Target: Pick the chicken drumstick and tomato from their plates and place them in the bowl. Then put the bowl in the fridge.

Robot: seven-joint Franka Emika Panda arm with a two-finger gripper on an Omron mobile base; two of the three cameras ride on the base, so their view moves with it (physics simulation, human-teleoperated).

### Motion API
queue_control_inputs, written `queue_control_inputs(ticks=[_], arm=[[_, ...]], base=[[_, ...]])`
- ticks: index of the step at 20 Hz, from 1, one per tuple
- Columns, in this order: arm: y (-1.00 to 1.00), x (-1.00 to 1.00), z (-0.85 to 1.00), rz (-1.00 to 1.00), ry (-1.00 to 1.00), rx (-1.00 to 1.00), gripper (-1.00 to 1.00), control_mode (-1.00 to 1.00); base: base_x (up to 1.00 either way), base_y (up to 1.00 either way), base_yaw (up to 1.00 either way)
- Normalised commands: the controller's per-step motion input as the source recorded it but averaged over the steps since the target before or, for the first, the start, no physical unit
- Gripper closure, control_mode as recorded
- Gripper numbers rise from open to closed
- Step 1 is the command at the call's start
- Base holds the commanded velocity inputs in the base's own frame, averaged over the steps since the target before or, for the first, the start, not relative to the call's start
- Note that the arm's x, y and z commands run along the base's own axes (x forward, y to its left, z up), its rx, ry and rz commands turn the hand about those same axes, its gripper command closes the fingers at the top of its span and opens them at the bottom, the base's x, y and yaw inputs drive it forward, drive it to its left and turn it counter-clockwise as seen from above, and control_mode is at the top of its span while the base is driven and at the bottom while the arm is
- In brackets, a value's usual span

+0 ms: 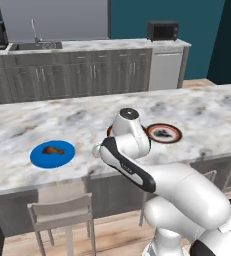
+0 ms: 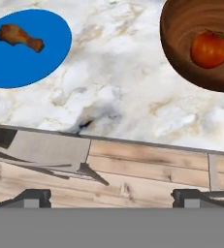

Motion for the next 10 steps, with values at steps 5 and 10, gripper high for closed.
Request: queue_control_inputs(ticks=[5,10], arm=[[0.0,0.0,0.0,0.0,0.0,0.0,-1.0,1.0],[0.0,0.0,0.0,0.0,0.0,0.0,-1.0,1.0]], base=[[0.05,0.7,-0.13],[0.32,0.39,-0.01]])
